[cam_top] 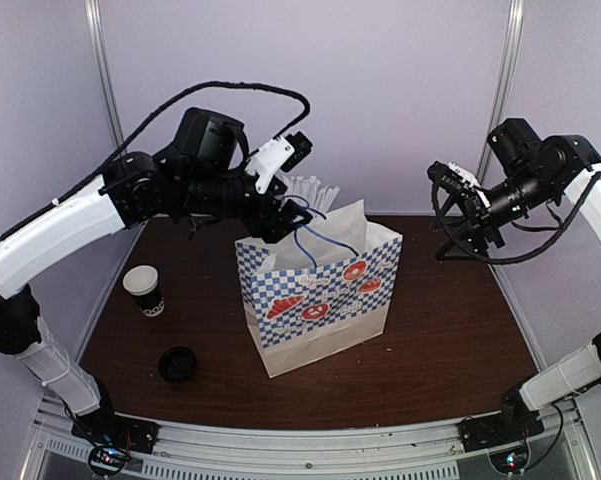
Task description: Pack the takeout coffee
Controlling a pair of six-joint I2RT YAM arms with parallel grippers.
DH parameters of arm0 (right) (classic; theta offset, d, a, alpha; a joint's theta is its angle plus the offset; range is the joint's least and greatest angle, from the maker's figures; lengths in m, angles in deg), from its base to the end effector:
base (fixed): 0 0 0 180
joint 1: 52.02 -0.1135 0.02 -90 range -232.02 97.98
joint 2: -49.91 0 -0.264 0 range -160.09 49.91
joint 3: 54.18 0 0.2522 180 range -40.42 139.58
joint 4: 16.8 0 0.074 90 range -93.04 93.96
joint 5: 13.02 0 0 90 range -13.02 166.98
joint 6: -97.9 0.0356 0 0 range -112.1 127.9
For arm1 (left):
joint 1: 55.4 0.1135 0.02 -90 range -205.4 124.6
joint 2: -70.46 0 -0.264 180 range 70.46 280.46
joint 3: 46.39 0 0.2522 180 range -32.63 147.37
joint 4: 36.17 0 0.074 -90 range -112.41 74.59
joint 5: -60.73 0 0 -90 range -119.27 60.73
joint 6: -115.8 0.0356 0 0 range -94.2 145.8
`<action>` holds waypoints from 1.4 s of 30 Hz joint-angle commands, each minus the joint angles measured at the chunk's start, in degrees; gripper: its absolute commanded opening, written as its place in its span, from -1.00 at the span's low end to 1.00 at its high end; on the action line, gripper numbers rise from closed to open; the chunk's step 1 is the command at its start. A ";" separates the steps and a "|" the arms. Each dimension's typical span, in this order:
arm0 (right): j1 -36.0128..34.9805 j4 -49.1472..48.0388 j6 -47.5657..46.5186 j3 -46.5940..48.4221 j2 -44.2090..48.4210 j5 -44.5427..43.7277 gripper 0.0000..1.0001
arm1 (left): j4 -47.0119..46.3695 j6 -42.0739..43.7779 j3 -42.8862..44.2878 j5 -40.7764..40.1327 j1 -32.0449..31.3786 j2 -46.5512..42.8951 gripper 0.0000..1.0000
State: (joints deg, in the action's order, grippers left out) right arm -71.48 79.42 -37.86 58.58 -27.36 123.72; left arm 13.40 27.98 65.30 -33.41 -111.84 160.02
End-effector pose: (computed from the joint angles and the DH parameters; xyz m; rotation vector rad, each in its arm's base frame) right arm 0.1943 0.0962 0.4316 -1.4850 1.8306 0.8465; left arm 0.1950 -0.2892 0.4220 0.9819 1.8427 -0.5112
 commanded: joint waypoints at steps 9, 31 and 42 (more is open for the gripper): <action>1.04 -6.16 7.12 2.19 -4.35 -2.72 0.61 | 10.00 -4.47 21.56 0.94 13.87 8.29 0.28; 4.35 -8.92 10.16 -0.52 -8.90 -9.50 0.59 | -14.98 -25.30 29.06 37.35 33.42 38.83 0.09; 4.72 -7.99 10.19 0.64 -11.86 -10.24 0.58 | -20.19 -29.31 32.00 39.19 33.42 46.06 -0.22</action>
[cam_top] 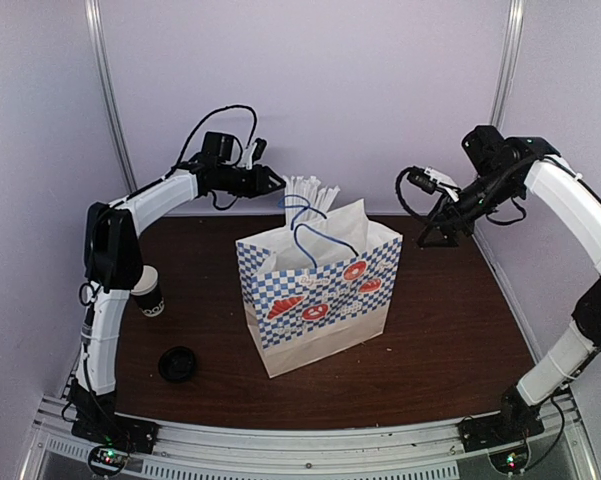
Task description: Pack the takeout coffee
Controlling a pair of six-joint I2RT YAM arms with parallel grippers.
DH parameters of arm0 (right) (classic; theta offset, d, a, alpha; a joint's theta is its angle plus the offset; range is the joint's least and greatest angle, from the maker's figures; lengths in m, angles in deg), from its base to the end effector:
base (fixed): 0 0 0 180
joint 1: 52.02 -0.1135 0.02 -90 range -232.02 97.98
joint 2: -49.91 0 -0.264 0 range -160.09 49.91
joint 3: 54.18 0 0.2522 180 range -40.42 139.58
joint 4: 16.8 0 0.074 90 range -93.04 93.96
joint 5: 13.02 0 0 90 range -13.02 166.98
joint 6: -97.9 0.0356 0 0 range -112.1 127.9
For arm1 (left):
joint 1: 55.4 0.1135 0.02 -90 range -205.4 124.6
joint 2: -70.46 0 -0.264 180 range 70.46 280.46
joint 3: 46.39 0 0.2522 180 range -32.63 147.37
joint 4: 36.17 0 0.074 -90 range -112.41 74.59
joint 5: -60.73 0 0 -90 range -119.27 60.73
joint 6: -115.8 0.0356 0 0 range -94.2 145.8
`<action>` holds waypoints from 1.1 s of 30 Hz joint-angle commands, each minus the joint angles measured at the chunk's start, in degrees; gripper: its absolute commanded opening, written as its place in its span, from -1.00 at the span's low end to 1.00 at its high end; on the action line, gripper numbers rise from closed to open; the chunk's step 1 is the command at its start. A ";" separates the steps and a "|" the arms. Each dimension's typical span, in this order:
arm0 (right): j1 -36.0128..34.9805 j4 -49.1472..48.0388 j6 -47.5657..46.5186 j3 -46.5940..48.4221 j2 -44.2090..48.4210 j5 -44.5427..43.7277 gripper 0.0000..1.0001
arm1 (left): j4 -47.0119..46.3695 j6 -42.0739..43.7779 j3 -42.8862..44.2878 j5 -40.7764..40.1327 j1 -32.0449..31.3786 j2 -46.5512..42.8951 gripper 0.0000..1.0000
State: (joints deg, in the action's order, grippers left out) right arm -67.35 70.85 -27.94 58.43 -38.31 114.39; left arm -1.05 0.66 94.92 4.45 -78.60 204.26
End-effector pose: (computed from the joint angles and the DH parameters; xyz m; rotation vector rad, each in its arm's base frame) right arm 0.2716 0.0969 0.3902 -1.2520 2.1524 0.7219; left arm 0.4928 -0.2327 0.2890 0.3531 2.1261 -1.1117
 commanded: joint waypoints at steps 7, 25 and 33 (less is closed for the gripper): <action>0.57 0.47 0.15 0.95 -2.33 -0.77 0.58 | -7.01 -3.42 4.26 2.05 0.17 4.56 -0.34; 0.63 0.47 0.24 1.02 -3.06 -0.05 0.57 | -8.97 -5.20 4.90 3.09 0.17 5.59 -0.83; 0.63 0.48 0.41 0.53 -1.95 0.07 0.57 | -7.78 -4.81 4.64 3.18 0.09 3.13 -0.99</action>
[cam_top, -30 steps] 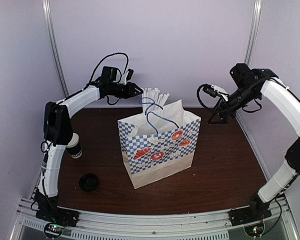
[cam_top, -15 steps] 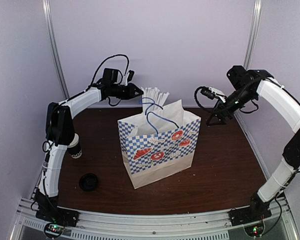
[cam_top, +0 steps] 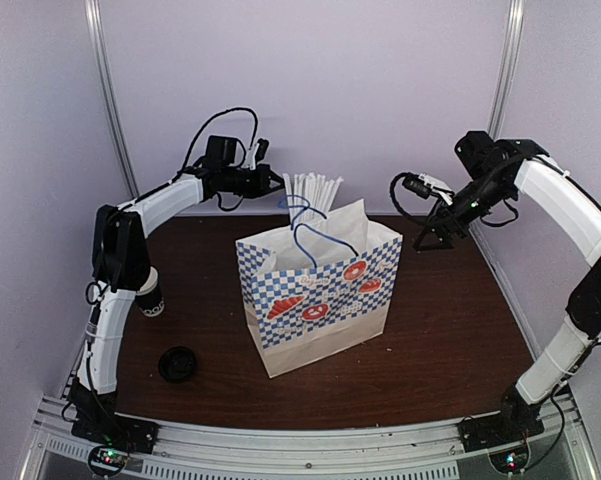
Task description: Pack the takeout coffee
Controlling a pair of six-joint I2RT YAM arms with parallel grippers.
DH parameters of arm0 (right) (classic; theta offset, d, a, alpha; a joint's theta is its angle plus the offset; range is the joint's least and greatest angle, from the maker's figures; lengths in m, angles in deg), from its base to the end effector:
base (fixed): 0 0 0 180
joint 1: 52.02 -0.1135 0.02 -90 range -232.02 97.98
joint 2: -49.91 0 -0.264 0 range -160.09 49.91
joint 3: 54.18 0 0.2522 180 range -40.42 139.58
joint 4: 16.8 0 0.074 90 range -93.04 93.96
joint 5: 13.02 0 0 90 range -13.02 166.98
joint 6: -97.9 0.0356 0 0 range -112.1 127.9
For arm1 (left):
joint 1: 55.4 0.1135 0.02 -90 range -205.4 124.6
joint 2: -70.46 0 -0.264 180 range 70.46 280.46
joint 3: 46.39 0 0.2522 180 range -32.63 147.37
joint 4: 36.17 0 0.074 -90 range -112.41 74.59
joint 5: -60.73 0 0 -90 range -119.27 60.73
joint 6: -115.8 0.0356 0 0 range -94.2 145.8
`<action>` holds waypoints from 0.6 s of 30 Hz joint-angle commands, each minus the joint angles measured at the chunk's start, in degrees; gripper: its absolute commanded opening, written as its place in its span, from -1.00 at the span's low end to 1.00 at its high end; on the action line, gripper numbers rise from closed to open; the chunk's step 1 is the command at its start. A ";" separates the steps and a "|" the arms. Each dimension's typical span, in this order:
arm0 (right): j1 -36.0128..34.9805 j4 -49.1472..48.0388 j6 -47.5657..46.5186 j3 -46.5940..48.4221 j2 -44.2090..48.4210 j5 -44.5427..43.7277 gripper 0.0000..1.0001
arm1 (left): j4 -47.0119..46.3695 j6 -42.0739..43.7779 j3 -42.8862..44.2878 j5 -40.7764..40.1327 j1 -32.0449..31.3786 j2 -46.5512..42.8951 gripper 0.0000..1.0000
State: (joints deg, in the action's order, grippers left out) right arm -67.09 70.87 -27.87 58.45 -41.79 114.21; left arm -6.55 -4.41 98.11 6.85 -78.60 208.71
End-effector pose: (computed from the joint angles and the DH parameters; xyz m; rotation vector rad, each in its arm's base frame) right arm 0.2878 0.0998 0.3734 -1.2469 2.2141 0.7462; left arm 0.5083 -0.2407 0.2760 0.3144 2.0810 -1.2073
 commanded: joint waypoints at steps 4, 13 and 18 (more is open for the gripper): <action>0.38 -0.13 0.43 -0.25 3.06 0.49 0.56 | -1.26 2.60 -1.52 -1.03 -0.17 -6.45 -1.00; 0.44 -1.69 0.79 -3.59 9.01 1.48 0.56 | 0.51 8.53 -8.08 -7.35 -1.03 -21.67 -1.00; 0.36 -2.43 1.04 -5.52 12.04 1.87 0.57 | 1.51 10.12 -9.26 -9.17 -1.95 -26.53 -1.00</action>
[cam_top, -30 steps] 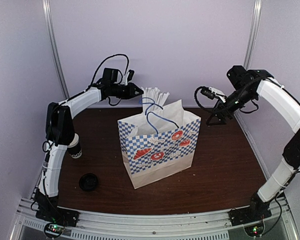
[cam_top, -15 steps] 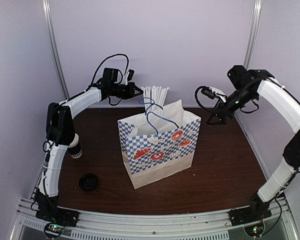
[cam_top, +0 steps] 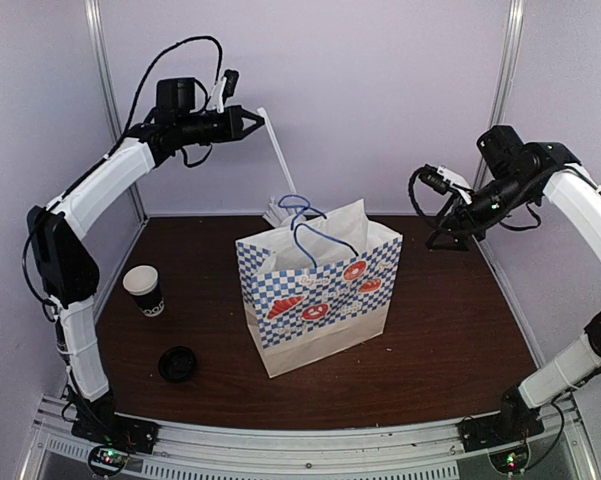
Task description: Pack the takeout coffee
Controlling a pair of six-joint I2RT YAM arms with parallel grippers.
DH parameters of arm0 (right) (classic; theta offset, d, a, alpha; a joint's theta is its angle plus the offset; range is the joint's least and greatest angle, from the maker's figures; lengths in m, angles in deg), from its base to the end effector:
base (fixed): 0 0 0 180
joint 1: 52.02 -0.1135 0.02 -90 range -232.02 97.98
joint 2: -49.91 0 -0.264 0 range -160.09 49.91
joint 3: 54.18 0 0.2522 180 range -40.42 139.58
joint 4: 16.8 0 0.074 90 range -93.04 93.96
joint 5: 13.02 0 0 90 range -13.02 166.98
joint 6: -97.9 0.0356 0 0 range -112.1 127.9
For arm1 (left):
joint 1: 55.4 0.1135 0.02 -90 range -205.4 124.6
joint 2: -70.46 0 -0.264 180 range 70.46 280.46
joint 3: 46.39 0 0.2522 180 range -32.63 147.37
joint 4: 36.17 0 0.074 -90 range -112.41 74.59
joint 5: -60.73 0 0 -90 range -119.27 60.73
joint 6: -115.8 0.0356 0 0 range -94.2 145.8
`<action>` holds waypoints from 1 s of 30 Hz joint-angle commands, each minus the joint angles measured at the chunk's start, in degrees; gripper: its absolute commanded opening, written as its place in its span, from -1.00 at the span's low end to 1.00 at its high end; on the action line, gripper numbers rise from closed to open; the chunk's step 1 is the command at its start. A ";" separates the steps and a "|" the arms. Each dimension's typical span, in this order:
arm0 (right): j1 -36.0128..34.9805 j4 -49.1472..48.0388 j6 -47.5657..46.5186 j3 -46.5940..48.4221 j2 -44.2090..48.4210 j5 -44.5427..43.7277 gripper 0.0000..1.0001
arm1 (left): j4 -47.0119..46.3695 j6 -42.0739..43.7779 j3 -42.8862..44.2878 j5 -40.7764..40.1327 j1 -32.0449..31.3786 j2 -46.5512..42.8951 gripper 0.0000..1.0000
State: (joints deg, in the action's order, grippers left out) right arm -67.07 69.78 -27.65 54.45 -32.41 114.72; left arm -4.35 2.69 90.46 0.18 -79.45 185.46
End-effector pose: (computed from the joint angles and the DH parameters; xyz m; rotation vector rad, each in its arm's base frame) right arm 0.2468 0.0889 0.3982 -1.2400 2.1065 0.7038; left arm 0.4212 -0.2071 0.4284 0.4114 1.7943 -1.0367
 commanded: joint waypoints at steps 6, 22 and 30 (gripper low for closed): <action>0.41 -1.58 0.83 -2.43 5.16 1.55 0.56 | 1.30 4.97 -1.46 -3.97 -2.58 -7.77 -1.00; 0.38 -2.19 0.89 -2.33 5.32 1.95 0.56 | 24.15 11.93 -3.15 -20.18 -6.21 -15.72 -0.52; 0.38 -2.85 0.48 -4.34 5.47 1.46 0.56 | 33.23 16.03 -10.86 -18.87 0.43 -9.32 -0.19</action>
State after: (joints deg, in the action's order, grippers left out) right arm -67.04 67.81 -27.48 51.13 -27.43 115.76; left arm 21.68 15.34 81.94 -19.66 -82.47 171.73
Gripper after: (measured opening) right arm 0.780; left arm 0.392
